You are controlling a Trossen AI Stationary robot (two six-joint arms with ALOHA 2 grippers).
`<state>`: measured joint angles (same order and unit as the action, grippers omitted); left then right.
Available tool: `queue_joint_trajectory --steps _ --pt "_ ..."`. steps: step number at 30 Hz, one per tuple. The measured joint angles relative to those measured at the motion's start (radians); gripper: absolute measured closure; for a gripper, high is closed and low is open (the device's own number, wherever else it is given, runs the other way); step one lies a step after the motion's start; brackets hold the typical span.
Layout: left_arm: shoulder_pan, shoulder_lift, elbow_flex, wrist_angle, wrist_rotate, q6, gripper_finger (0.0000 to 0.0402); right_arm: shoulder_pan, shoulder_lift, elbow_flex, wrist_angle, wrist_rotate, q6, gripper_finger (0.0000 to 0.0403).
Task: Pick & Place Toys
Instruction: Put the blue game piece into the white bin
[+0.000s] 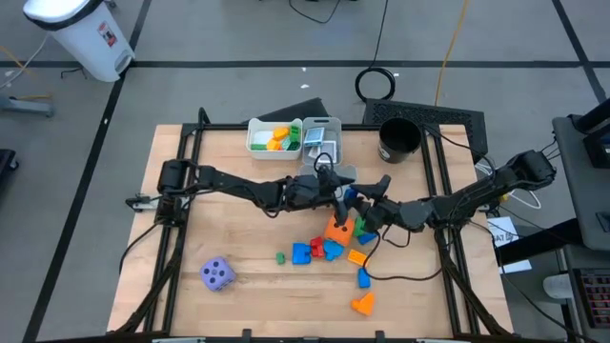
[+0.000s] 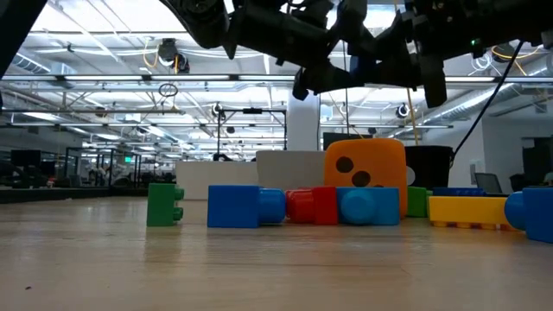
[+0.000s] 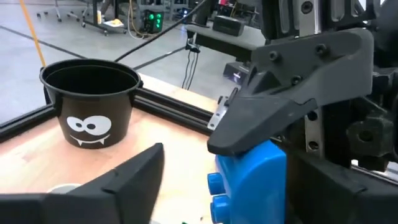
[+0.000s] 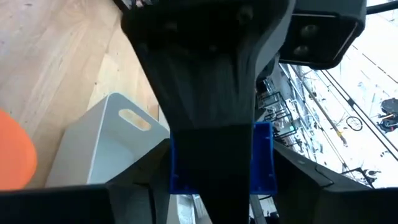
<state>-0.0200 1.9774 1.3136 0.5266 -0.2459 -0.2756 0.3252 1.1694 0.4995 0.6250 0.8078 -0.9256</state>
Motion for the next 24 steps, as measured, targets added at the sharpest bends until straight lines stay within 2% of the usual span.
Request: queue_joint_trajectory --steps 5,8,14,19,22,24 --pt "0.003 0.0 0.0 -0.008 0.01 -0.02 0.0225 0.0 0.0 0.0 -0.001 -0.001 0.006 0.0211" --pt "0.009 -0.023 0.0 -0.041 0.037 -0.03 0.0305 0.0 0.001 0.0 0.001 -0.007 0.083 0.0211" --pt "0.012 -0.107 -0.001 -0.176 0.031 0.01 0.0303 0.004 -0.003 0.003 0.018 -0.008 0.336 0.021" --pt "-0.005 -0.18 -0.001 -0.264 -0.205 0.06 0.0303 0.009 -0.068 -0.002 -0.069 -0.007 0.493 0.021" --pt "-0.01 -0.223 -0.042 -0.328 -0.32 0.064 0.0303 0.02 -0.153 0.0 -0.151 -0.079 0.559 0.021" --pt "-0.003 -0.265 -0.099 -0.305 -0.362 0.062 0.0303 0.027 -0.209 0.0 -0.204 -0.148 0.605 0.021"
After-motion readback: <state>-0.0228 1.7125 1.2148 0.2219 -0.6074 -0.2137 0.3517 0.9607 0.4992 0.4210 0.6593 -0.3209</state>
